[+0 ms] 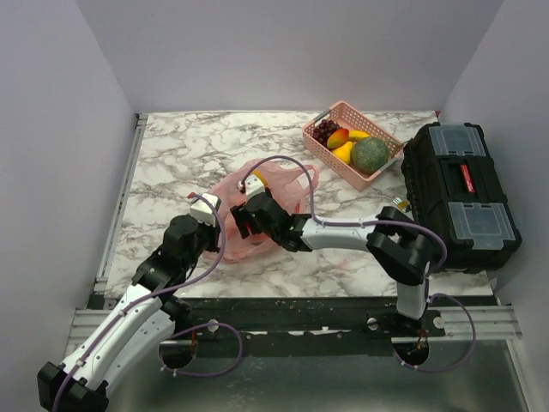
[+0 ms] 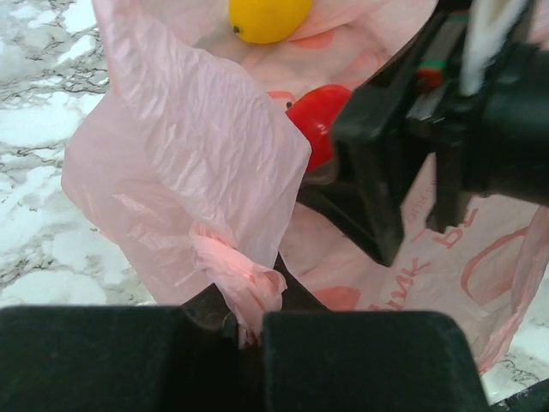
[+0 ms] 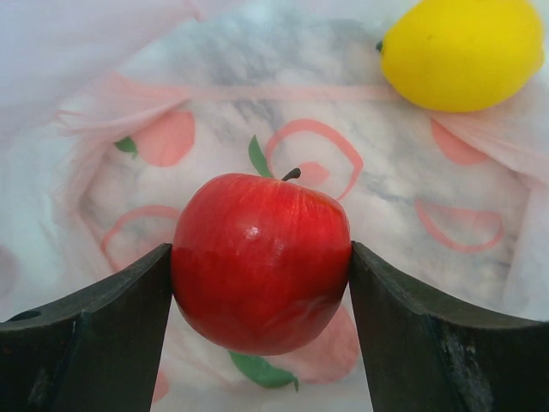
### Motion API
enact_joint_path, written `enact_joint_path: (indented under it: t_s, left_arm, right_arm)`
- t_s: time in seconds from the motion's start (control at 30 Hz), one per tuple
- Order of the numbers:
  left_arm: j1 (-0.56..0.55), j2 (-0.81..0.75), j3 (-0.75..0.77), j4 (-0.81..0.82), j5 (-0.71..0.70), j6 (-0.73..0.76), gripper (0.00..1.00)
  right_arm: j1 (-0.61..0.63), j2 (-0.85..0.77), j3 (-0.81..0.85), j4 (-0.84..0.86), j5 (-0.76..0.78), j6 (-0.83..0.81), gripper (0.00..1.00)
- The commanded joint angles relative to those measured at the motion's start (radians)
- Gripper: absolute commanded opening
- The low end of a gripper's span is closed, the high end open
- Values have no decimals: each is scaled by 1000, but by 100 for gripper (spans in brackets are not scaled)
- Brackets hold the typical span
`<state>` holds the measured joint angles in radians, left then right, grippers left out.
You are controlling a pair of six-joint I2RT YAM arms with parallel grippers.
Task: Take the fake fruits out of the plastic bag
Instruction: Take out the fake fruit from the plastic bag, then place the fake fruit in the bin.
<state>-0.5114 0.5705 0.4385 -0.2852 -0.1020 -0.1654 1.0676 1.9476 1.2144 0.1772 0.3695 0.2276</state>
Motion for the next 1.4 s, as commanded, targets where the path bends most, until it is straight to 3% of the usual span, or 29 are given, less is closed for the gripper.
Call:
enact_joint_path:
  t_s: [0.0, 0.2, 0.43, 0.7, 0.87, 1.1, 1.37]
  left_arm:
    - [5, 5, 22, 16, -41, 2, 0]
    - [6, 12, 25, 8, -76, 6, 0]
    - [6, -21, 11, 8, -111, 1, 0]
    - [4, -54, 2, 3, -116, -30, 0]
    - [-13, 44, 48, -48, -150, -78, 0]
    - [-12, -17, 12, 9, -140, -88, 0]
    - [-11, -31, 6, 10, -129, -88, 0]
  right_arm:
    - [6, -148, -40, 46, -45, 4, 9]
    - [5, -298, -101, 75, -80, 13, 1]
    - [5, -433, -116, 62, -69, -46, 1]
    - [5, -478, -8, 33, 1, -145, 1]
    - [-13, -475, 51, 15, 69, -171, 1]
    - [-120, -482, 81, -44, 74, -109, 1]
    - [-345, -494, 86, -164, 14, 34, 1]
